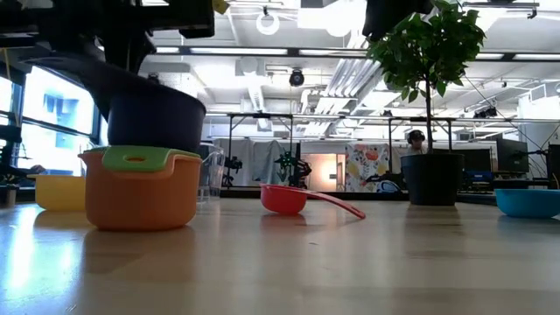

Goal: Nest measuring cups in basket
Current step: Stack the violet measuring cup on top of the green measuring cup

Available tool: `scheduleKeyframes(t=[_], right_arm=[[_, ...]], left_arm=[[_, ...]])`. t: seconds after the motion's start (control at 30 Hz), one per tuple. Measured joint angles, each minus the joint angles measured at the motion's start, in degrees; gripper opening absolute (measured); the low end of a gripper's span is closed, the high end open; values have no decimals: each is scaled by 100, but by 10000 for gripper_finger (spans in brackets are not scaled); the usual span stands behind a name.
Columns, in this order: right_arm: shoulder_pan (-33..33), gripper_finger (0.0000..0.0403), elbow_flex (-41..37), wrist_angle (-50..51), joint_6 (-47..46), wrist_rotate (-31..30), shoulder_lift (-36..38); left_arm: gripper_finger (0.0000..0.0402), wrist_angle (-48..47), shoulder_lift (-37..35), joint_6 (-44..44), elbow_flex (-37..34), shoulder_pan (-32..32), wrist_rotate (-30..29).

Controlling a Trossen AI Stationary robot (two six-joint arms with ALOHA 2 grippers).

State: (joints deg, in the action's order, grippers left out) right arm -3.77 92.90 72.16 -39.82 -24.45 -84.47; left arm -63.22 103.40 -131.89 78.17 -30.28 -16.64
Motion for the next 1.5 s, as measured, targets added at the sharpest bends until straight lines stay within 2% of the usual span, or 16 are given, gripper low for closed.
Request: scheduleKeyframes(t=[0.5, 0.97, 1.07, 1.2, 1.5], right_arm=[[0, 114, 0, -2, 134, 79, 0], [0, 114, 0, -2, 281, 81, 0], [0, 114, 0, -4, 281, 81, 0], [0, 114, 0, -10, 281, 63, 0], [0, 114, 0, -17, 266, 63, 0]], left_arm=[[6, 75, 98, 9, 2, 2, 154], [88, 394, 98, 403, 0, 37, 608], [100, 394, 90, 561, 2, 37, 861], [106, 380, 58, 847, 2, 35, 1186], [99, 382, 26, 796, 2, -228, 1486]])
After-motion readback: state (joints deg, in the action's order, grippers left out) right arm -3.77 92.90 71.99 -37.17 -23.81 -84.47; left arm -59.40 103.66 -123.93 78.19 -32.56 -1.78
